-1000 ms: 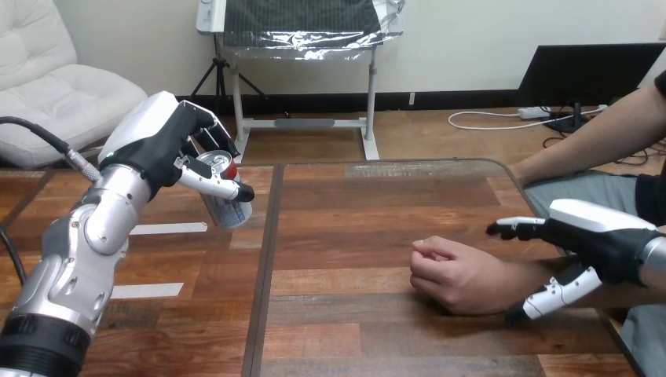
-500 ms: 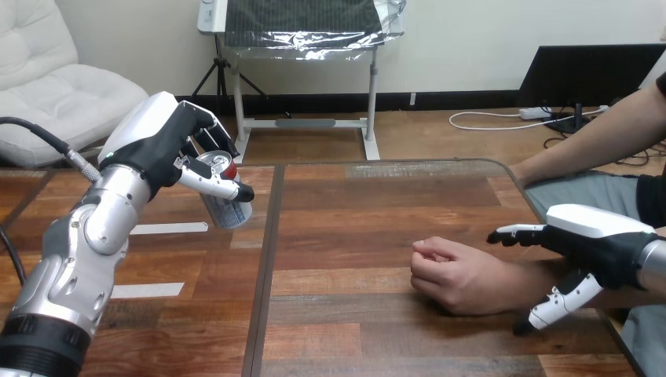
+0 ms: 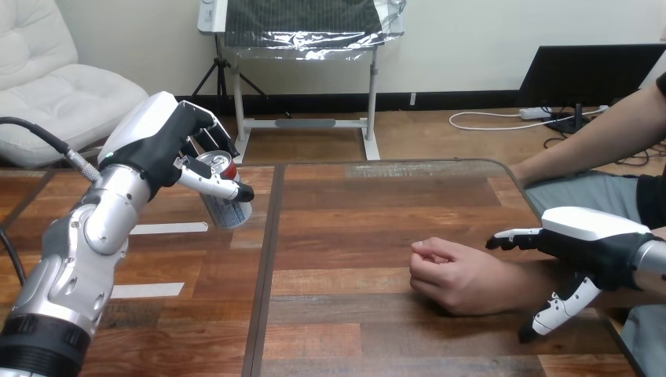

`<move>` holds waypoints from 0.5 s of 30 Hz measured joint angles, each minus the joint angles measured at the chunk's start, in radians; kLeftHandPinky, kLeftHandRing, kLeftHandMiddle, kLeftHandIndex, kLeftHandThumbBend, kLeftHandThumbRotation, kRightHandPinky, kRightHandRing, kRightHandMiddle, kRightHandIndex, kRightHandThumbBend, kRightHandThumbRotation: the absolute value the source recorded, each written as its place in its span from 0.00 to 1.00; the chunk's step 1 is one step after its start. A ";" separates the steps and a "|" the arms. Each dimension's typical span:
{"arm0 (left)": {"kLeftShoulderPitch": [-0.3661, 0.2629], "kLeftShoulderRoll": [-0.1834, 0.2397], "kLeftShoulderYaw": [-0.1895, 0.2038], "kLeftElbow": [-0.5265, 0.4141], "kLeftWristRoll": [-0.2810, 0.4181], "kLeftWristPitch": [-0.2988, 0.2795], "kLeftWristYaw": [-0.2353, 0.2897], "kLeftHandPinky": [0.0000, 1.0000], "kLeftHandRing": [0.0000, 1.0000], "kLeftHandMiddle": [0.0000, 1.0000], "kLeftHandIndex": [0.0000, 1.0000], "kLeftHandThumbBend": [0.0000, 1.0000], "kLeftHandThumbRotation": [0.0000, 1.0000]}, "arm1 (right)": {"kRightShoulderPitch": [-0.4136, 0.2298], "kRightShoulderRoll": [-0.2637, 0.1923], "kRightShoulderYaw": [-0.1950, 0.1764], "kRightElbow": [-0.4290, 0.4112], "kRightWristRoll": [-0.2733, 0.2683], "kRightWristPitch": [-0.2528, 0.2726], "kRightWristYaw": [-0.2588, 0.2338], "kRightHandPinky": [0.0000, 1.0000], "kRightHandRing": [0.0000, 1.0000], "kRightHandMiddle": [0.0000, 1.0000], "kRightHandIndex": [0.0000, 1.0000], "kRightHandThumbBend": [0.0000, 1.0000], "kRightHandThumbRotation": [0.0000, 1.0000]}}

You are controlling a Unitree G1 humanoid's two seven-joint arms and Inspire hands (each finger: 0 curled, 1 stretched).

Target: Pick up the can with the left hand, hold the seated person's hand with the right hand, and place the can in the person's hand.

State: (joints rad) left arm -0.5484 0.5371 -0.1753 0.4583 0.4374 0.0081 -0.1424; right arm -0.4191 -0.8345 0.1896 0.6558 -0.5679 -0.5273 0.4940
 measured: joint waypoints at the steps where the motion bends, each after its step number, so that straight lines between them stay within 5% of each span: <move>1: 0.000 0.000 0.000 0.000 0.000 0.000 0.000 0.31 0.36 0.42 0.43 0.76 0.00 | 0.000 0.000 0.001 0.000 -0.002 -0.002 -0.002 0.90 0.89 0.90 0.90 1.00 0.32; 15: 0.000 0.000 0.000 0.000 -0.002 0.000 0.000 0.31 0.35 0.42 0.43 0.76 0.00 | 0.000 0.000 0.018 0.002 -0.043 -0.015 -0.058 0.84 0.86 0.87 0.87 1.00 0.14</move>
State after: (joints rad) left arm -0.5484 0.5371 -0.1751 0.4582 0.4359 0.0082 -0.1427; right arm -0.4191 -0.8347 0.2080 0.6577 -0.6105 -0.5419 0.4359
